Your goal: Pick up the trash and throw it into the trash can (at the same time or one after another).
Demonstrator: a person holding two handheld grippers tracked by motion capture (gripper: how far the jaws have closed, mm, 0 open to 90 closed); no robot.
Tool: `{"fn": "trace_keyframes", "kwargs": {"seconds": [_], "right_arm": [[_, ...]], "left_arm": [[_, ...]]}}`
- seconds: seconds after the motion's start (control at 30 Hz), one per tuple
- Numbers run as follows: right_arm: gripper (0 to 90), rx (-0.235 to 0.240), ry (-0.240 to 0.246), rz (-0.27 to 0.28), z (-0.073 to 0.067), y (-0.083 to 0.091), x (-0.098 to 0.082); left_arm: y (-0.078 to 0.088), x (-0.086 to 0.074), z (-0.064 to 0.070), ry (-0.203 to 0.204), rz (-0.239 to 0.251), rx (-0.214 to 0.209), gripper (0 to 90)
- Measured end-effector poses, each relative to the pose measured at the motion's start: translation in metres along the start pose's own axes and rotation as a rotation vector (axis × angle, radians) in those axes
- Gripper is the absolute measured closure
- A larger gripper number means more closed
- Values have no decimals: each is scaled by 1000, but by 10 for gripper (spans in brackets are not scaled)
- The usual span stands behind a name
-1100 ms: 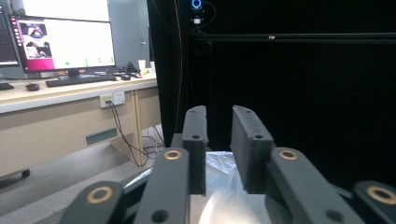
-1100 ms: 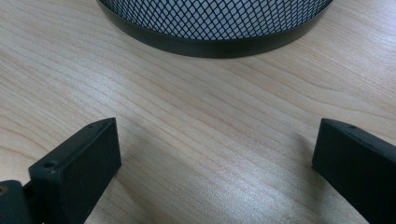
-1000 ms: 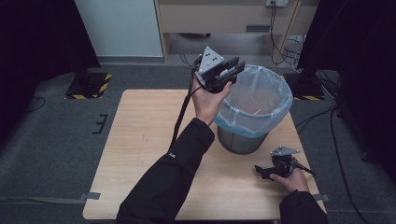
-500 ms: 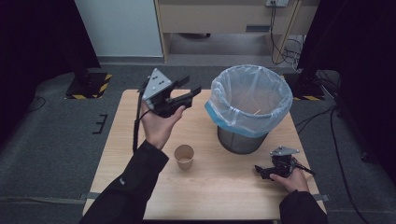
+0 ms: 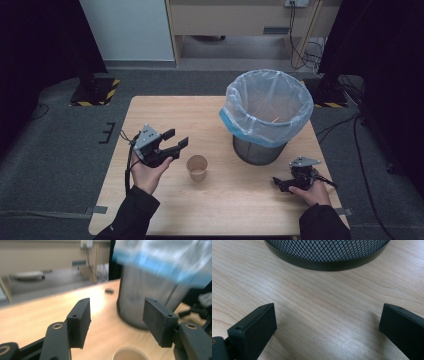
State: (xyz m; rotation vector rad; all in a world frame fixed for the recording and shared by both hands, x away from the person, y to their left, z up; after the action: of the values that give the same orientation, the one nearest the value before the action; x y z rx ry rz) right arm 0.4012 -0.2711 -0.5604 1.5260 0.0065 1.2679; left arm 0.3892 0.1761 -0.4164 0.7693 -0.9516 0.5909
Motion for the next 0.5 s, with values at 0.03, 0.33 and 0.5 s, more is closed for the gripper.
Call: {"fn": "trace_keyframes", "kwargs": {"seconds": [0.03,0.33,0.5], "right_arm": [[14,0,0,0,0,0,0],[14,0,1,0,0,0,0],[13,2,0,0,0,0,0]], "left_arm": [[-2,-6,-4,2,-17,9,389],[-25,-38,-12,-5,-143,24,373],[-37,-51,-18,-3,-193,36,401]]}}
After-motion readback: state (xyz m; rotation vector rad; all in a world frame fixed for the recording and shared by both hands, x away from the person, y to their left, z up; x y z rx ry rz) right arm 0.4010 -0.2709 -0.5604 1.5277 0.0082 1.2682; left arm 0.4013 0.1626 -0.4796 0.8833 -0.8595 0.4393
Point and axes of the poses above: each handheld gripper's, and its own axes: y roughly backward along the jaws, x roughly out of its top, z roughly to its right, the point moved 3 cm from there along -y, roughly forward along the jaws, and after that the axes turned 15 degrees about y, right-handed, at the moved point
